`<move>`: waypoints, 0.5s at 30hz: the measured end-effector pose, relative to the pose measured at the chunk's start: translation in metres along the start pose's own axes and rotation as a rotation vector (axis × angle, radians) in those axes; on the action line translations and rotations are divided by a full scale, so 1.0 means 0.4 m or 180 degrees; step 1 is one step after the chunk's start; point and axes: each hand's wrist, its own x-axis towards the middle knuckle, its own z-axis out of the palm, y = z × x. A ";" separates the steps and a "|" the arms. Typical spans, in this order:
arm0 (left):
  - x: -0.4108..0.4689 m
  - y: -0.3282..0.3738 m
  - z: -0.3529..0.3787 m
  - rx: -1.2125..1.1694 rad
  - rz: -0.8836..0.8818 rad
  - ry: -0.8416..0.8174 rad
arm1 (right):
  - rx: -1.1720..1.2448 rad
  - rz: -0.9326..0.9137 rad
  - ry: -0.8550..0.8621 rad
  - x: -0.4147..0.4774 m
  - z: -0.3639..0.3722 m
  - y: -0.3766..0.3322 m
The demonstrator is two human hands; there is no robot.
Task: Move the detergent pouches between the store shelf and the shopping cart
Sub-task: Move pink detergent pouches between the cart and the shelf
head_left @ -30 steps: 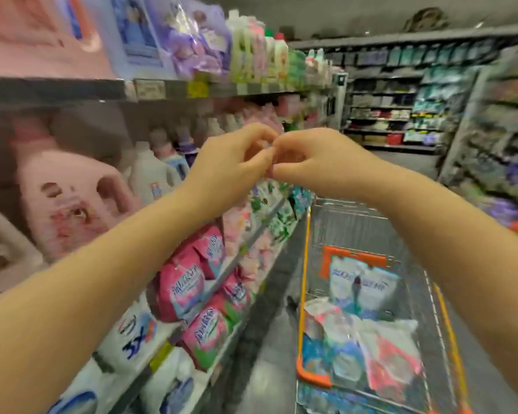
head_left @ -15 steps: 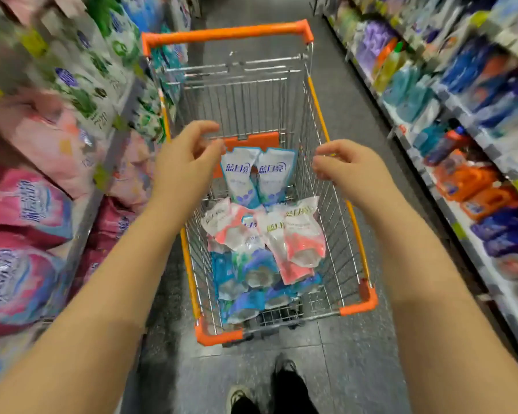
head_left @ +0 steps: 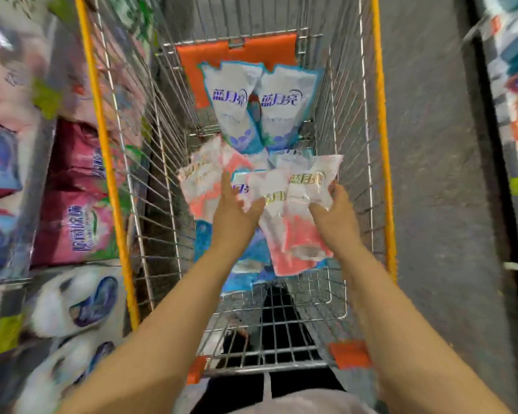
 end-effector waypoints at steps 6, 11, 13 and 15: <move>0.054 0.001 0.148 0.0172 -0.0205 -0.0394 | 0.0165 0.0673 -0.0211 0.046 0.055 0.074; 0.068 -0.018 0.213 0.0361 -0.0452 -0.0578 | 0.0272 0.0947 -0.0205 0.077 0.055 0.089; 0.067 -0.017 0.229 0.0331 -0.0501 -0.0567 | 0.0211 0.0969 -0.0147 0.081 0.053 0.089; 0.074 -0.013 0.236 0.0282 -0.0557 -0.0500 | 0.0286 0.0959 -0.0140 0.084 0.055 0.089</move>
